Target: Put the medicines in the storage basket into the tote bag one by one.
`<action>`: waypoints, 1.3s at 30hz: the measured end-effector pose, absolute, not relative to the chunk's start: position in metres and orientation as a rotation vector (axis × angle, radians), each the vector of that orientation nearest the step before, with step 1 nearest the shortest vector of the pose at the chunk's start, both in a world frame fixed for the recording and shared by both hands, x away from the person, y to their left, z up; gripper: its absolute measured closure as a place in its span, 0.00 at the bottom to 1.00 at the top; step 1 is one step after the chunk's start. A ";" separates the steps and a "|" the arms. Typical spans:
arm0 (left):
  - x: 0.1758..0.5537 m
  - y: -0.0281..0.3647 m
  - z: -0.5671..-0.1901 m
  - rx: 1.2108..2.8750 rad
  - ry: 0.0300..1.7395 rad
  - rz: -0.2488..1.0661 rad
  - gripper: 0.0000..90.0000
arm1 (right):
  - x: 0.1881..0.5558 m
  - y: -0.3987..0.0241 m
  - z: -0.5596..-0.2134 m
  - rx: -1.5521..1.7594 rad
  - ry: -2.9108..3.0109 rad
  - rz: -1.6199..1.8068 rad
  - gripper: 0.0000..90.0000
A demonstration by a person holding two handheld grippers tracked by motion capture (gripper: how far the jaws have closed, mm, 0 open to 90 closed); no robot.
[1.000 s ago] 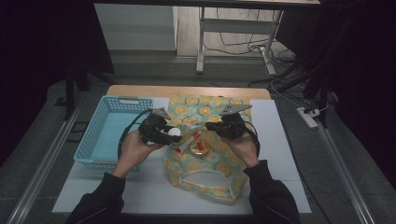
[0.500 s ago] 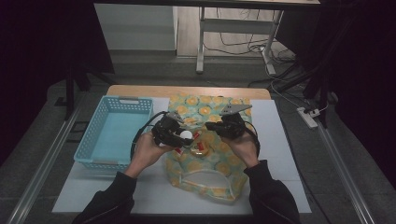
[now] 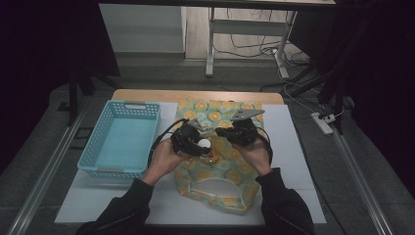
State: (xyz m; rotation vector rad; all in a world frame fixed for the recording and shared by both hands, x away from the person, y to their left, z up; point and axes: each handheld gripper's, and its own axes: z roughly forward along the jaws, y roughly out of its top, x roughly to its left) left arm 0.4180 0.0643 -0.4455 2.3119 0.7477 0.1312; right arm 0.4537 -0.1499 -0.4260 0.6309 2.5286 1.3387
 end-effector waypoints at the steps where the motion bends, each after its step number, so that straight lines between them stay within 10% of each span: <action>1: 0.420 0.061 -0.447 2.314 0.747 0.131 0.56 | 0.454 -0.150 -0.426 0.632 2.528 1.339 1.00; 39: 0.450 0.039 -0.476 2.290 0.823 0.104 0.47 | 0.458 -0.152 -0.431 0.648 2.527 1.321 1.00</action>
